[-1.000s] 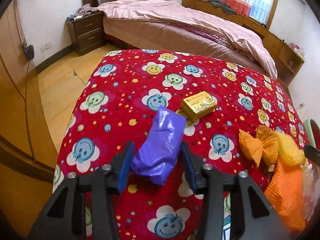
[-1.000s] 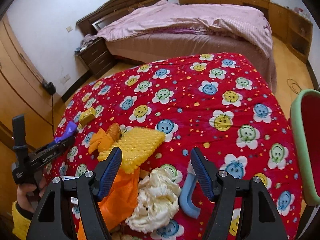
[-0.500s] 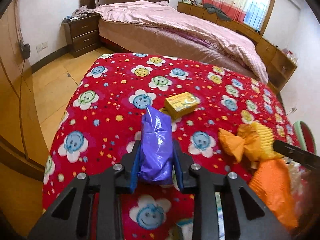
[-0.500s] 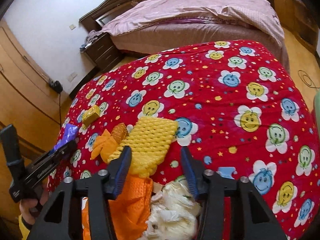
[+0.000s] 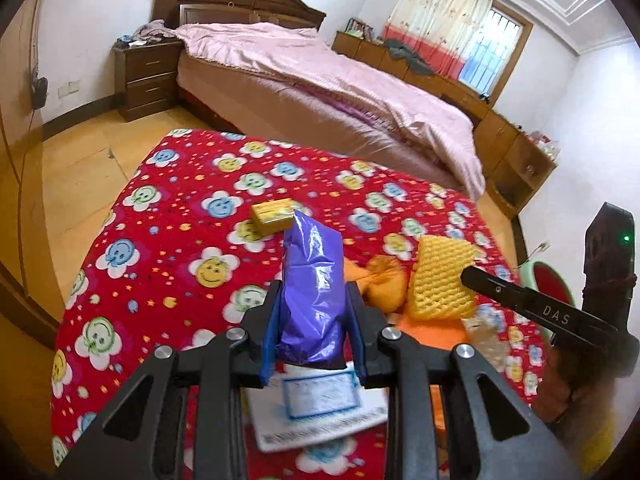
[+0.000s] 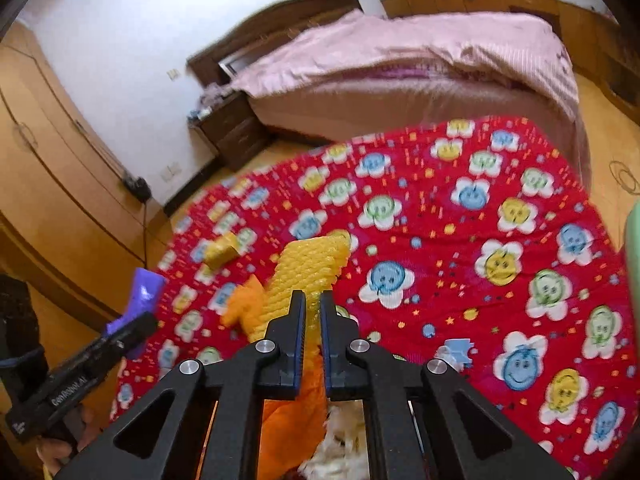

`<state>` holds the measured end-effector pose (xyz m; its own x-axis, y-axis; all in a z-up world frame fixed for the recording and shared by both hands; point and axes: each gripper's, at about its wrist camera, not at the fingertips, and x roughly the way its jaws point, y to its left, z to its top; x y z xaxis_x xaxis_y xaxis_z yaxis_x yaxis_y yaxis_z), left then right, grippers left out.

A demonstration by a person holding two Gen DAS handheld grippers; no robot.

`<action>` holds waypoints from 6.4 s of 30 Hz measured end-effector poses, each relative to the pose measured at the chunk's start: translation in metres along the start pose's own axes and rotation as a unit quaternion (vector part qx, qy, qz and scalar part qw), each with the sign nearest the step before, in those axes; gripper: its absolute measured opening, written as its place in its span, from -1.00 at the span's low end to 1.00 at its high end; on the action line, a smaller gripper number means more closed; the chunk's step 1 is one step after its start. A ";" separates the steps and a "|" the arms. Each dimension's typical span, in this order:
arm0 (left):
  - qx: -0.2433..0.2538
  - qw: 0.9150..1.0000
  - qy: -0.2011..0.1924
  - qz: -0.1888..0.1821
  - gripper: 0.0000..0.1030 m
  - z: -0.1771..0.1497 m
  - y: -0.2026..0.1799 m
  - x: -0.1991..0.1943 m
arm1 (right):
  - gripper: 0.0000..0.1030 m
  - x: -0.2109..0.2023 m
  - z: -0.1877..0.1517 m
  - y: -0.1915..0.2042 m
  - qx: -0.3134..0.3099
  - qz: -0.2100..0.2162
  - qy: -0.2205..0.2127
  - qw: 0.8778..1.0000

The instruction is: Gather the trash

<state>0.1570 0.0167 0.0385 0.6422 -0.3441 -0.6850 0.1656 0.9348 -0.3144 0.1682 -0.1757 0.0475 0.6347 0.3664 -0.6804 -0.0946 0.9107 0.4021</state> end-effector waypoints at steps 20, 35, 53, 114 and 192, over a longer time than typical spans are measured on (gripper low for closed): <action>0.053 0.994 -0.033 -0.085 -0.43 -0.017 -0.097 -0.054 | -0.87 -0.163 -0.026 -0.009 -0.026 -0.064 -0.168 0.983; 0.126 0.980 -0.015 -0.153 -0.43 -0.025 -0.204 -0.048 | -0.87 -0.233 -0.047 -0.071 0.016 -0.166 -0.220 0.961; 0.221 0.954 0.067 -0.190 -0.42 -0.060 -0.337 0.047 | -0.87 -0.244 -0.077 -0.190 0.124 -0.239 -0.203 0.941; 0.081 0.995 0.047 -0.016 0.07 -0.076 -0.128 -0.025 | -0.03 -0.197 -0.096 -0.107 0.110 -0.127 -0.116 0.979; -0.037 0.994 0.030 0.098 0.05 -0.045 0.042 0.003 | 0.39 -0.083 -0.064 -0.004 -0.015 -0.085 -0.010 0.996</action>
<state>0.1320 0.0508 -0.0060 0.6110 -0.1618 -0.7750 -0.0151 0.9763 -0.2157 0.0671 -0.1976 0.0627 0.6588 0.2021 -0.7247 -0.0061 0.9646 0.2635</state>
